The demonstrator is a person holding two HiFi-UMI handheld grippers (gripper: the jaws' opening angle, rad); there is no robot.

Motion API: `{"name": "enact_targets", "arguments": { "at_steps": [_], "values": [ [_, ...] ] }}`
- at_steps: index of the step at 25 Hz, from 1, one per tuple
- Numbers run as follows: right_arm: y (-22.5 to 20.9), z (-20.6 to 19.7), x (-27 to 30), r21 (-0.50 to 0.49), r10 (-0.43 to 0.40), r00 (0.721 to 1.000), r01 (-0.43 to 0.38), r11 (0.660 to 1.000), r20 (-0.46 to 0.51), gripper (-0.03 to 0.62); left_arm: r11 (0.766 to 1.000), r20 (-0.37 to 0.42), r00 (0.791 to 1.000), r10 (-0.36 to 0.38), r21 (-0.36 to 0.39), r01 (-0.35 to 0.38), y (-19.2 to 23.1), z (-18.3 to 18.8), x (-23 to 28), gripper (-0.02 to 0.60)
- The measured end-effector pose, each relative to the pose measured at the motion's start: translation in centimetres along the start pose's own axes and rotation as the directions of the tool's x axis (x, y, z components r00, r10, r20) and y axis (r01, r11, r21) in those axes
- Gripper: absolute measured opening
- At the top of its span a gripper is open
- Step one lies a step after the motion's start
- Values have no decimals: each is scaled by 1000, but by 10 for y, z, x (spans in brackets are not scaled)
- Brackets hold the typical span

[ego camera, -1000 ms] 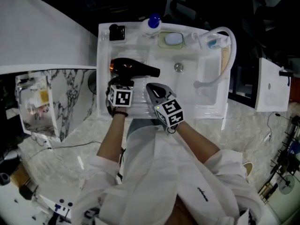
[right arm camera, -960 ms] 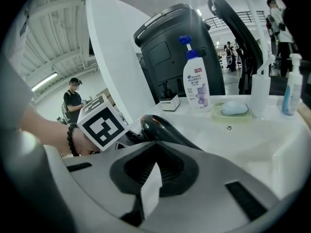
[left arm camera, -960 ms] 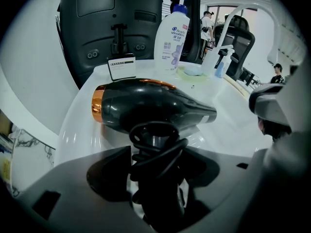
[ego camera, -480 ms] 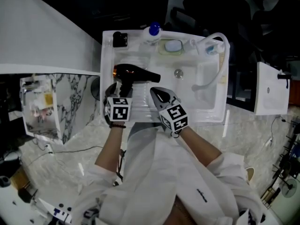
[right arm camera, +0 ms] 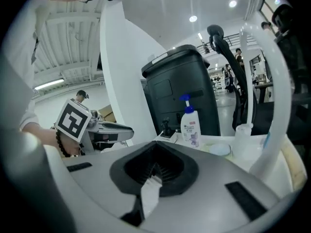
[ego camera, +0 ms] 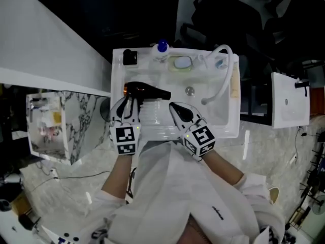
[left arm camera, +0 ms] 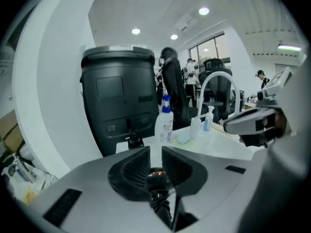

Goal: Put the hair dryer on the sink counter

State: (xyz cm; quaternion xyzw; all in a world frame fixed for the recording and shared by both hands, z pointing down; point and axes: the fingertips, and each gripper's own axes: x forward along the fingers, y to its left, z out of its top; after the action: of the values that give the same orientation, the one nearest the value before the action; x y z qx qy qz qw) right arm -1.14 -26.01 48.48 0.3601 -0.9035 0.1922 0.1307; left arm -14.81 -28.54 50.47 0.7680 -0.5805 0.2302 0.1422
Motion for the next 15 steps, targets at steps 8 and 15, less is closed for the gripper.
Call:
{"name": "enact_targets", "arguments": {
  "at_steps": [8,15],
  "values": [
    [-17,47,-38,-76,-123,985,133,988,120,17,999,279,960,18,30,-27,-3,74,-37,40],
    [-37,71,-71,-54,-222,953,237,970,206,17,1000,395,918,10,-4,-9,-6,92,-51,40]
  ]
}}
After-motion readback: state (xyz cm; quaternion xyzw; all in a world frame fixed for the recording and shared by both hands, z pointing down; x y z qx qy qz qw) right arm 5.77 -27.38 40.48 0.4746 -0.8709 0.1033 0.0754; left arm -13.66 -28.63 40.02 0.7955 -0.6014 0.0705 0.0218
